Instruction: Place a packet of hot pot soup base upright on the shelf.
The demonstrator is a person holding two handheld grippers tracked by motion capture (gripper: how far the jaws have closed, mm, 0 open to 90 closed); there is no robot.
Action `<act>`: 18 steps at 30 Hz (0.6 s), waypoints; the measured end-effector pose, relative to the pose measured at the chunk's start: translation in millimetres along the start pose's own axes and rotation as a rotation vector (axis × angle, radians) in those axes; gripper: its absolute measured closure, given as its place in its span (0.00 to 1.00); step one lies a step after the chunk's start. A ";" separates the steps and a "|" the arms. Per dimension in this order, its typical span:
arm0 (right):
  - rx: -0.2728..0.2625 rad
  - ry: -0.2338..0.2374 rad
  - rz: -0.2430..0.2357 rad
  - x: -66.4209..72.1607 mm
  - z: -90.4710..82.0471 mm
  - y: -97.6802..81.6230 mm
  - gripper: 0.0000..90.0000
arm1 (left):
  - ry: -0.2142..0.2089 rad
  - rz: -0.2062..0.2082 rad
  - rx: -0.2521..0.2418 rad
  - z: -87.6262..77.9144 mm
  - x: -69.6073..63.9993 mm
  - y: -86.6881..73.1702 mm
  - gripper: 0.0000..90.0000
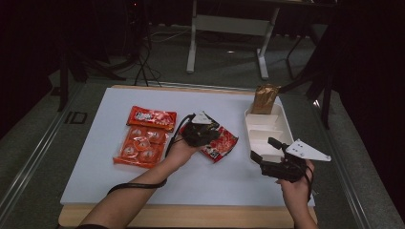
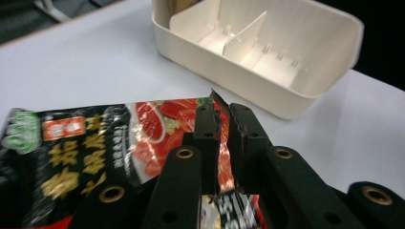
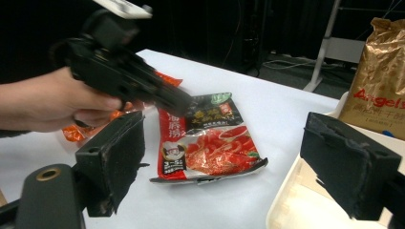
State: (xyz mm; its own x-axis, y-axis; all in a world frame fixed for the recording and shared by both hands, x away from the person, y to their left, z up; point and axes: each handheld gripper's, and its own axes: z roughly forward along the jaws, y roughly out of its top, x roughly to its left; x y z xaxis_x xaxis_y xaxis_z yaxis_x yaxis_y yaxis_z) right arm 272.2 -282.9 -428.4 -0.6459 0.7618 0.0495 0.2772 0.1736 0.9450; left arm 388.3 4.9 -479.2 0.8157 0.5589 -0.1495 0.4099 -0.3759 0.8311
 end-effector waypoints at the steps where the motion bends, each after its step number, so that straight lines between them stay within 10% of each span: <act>1: -0.003 -0.003 -0.005 0.0 0.0 0.0 0.17 | 0.002 -0.005 0.011 6.6 0.2 1.3 0.91; 18: -0.004 0.013 -0.002 -2.4 0.4 -1.8 0.17 | 0.014 -0.061 0.137 83.7 22.2 24.2 1.00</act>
State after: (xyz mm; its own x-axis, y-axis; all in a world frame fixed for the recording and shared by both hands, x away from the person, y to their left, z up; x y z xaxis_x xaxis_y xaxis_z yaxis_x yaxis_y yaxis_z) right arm 273.5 -284.8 -430.4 -0.6553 0.7536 0.0521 0.2738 0.1726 0.9462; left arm 450.5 -53.6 -507.3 0.7822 0.5934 -0.1897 0.5115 -0.4379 0.7393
